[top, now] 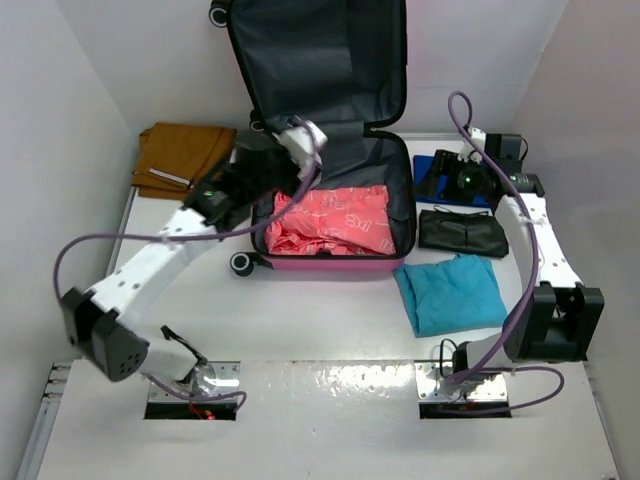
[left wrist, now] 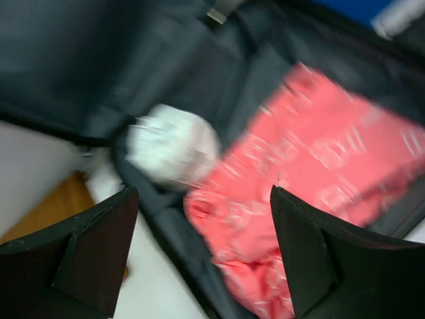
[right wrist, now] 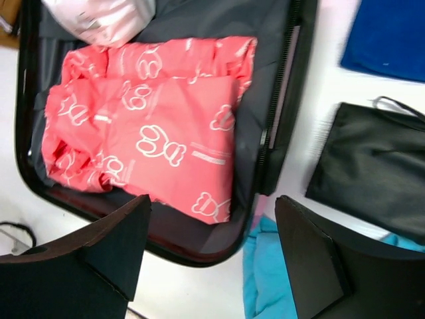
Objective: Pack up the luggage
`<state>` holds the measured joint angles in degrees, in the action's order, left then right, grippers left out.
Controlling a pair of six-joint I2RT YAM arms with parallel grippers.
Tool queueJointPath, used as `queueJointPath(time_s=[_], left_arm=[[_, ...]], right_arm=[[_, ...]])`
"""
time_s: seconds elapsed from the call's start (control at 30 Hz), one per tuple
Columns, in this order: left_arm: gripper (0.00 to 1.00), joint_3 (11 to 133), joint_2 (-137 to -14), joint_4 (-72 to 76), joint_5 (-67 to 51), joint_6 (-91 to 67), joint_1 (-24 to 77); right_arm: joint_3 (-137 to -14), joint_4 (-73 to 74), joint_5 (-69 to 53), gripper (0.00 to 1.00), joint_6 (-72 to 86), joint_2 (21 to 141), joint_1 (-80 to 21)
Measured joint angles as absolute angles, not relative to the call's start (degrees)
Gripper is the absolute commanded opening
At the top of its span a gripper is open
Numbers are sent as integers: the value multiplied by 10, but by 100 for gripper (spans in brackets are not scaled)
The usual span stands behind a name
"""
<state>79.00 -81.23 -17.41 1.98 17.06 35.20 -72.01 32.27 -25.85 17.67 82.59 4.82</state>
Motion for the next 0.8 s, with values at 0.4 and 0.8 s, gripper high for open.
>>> queueJointPath(time_s=[0.4,0.8], left_arm=[[85,985,-1021,-236,117,51,88],[92,1262,-1360,-378,30,114,6]], right_arm=[[-759,336,-261,77,169,881,27],[-776,348,-246,77,156,889,24]])
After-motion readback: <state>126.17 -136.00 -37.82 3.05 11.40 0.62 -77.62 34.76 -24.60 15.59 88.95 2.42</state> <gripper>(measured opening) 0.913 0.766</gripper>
